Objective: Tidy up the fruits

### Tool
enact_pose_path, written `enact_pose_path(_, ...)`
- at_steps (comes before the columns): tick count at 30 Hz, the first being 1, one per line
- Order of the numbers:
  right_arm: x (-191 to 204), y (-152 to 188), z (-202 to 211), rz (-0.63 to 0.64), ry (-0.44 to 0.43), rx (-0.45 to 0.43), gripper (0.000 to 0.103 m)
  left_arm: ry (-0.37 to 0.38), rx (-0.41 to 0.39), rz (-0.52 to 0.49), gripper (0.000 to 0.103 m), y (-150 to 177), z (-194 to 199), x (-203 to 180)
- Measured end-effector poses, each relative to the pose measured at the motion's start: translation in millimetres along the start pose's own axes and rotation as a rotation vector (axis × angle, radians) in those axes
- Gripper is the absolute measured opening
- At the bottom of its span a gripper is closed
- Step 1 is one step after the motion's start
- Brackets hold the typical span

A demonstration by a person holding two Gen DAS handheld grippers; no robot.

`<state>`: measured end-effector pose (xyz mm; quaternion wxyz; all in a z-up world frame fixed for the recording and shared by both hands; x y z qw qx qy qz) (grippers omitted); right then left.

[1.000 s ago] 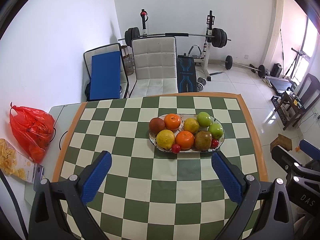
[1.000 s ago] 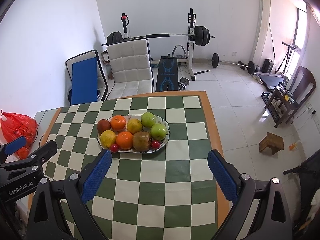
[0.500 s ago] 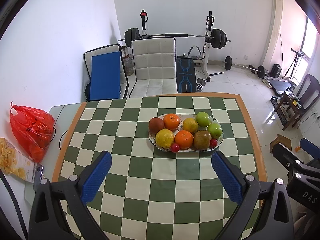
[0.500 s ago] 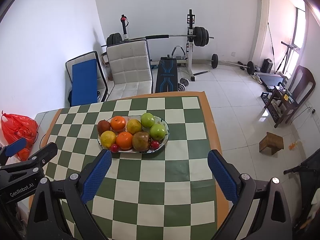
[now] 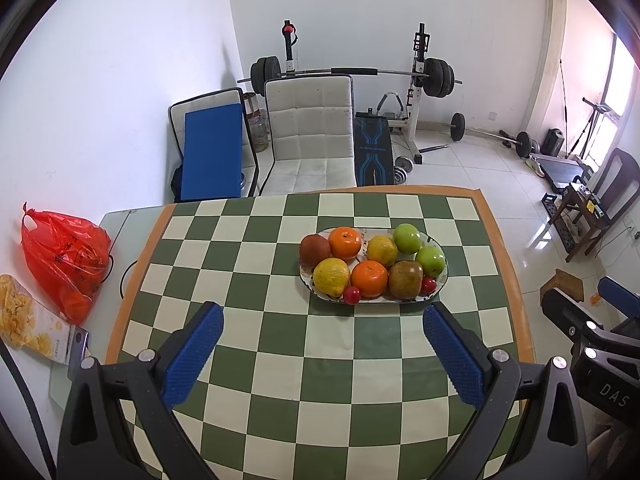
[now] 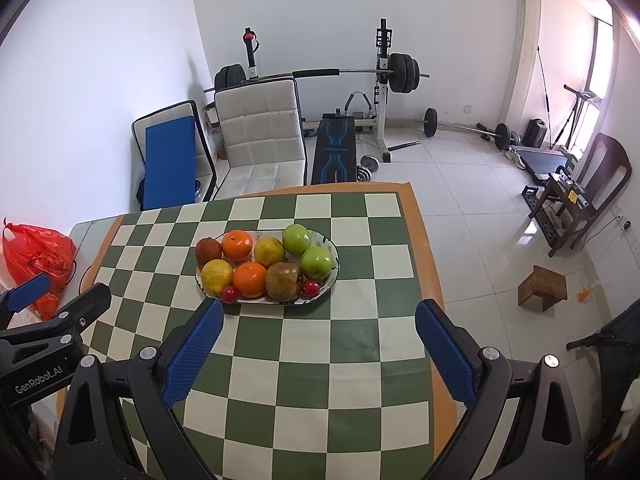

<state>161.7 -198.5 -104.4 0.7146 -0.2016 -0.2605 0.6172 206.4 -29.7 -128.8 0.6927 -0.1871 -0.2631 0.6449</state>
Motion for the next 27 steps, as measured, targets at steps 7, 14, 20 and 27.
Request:
enact_pose_path(7,0.4,-0.9,0.0,0.000,0.000,-0.001,0.099,0.001,-0.001,0.001,0.102,0.4,-0.2,-0.1)
enact_pose_path(14,-0.4,-1.5,2.1,0.000,-0.003,-0.007,0.099,0.002,-0.002,0.002,0.102,1.0,0.3,0.3)
enact_pose_path(20,-2.1,-2.5,3.3,0.003,-0.010,-0.009,0.099,0.000,-0.004,0.000,0.102,1.0,-0.9,0.1)
enact_pose_path(27,-1.8,-2.0,2.8,0.001,-0.013,-0.007,0.099,-0.001,-0.010,0.007,0.102,3.1,8.1,4.1)
Point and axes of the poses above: each gripper's, at about its wrist camera, not at the fingertips, and z roughly against the way its jaws point, x to its left, y to its underside, the point moved 5 cm from there along -z, roughly the way its jaws point, and after that the axes turned 5 degrees about -y, right-handed, at the moved point
